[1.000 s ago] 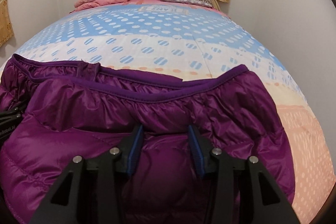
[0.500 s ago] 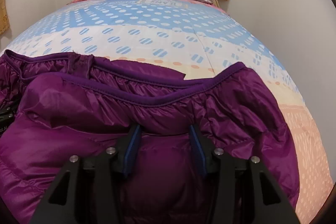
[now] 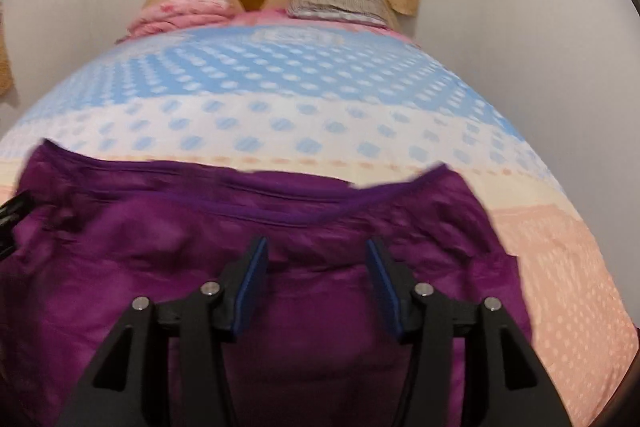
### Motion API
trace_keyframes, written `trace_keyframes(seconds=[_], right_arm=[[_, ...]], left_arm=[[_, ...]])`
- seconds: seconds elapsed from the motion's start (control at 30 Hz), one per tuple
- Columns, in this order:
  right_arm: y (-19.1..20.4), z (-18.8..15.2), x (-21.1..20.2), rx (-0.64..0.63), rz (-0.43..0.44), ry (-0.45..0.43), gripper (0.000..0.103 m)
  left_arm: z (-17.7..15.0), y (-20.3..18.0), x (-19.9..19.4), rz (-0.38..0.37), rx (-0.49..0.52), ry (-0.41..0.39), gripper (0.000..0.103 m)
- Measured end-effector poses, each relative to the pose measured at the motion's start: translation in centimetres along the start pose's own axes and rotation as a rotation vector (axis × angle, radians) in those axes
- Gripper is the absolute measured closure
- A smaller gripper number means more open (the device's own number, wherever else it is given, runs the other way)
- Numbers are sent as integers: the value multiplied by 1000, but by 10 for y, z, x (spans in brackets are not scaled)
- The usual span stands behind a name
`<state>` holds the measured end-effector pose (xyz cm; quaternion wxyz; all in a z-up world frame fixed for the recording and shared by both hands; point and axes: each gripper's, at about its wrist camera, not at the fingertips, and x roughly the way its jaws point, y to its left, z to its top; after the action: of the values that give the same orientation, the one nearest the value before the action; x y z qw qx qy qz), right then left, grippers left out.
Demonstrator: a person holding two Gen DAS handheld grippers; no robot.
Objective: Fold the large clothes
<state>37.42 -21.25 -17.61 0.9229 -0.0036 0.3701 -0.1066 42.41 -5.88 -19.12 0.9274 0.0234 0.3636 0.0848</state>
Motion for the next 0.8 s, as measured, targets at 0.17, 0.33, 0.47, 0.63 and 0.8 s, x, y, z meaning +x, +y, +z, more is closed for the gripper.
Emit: trace_keyframes(seconds=[0.17, 0.33, 0.47, 0.63, 0.8], right_arm=[[23, -18, 28, -49, -8, 63, 48], [26, -23, 38, -76, -28, 73, 47], [26, -23, 42, -79, -34, 80, 46], [31, -26, 42, -85, -46, 79, 46], [31, -26, 45, -81, -47, 83, 45]], left_arm=[[-23, -6, 35, 15, 25, 102, 1], [-24, 4, 43, -37, -40, 126, 1], [-25, 3, 48, -52, -51, 152, 1], [-27, -1, 48, -32, -31, 157, 1], [-26, 0, 51, -31, -28, 159, 1]])
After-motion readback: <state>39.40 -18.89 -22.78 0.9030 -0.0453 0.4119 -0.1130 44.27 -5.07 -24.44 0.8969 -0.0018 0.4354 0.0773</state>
